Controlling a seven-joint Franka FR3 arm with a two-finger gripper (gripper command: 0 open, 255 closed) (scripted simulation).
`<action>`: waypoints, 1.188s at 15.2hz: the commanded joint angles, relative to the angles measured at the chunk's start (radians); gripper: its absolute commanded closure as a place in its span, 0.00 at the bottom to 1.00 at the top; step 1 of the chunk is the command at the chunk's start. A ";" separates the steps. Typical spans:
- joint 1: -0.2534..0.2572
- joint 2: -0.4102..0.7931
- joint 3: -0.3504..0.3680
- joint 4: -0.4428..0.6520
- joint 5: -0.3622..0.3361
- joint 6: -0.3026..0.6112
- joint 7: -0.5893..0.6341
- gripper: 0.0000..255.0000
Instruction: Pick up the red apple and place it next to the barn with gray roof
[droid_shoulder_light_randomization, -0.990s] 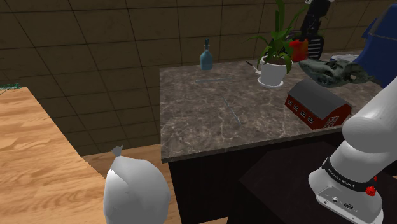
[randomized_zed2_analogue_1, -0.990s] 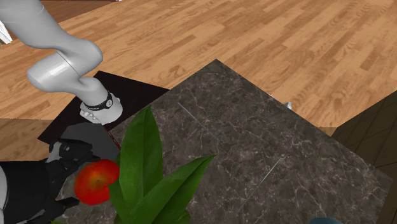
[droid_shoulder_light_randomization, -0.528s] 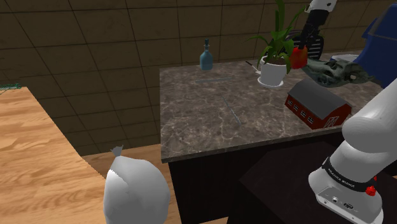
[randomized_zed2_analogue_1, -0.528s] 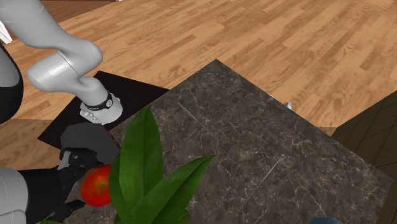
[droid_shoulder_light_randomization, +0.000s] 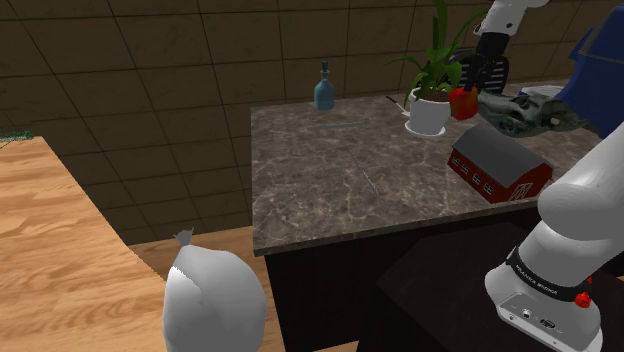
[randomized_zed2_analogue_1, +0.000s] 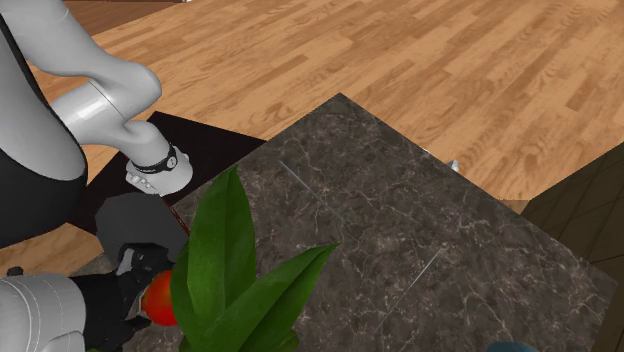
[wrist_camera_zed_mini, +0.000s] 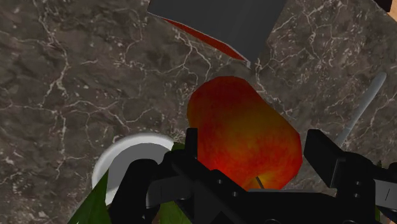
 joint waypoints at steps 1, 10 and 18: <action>0.000 0.004 0.000 -0.022 0.002 0.026 -0.005 1.00; 0.000 0.031 -0.001 -0.115 0.015 0.141 -0.030 1.00; -0.002 0.070 -0.001 -0.182 0.035 0.240 -0.058 1.00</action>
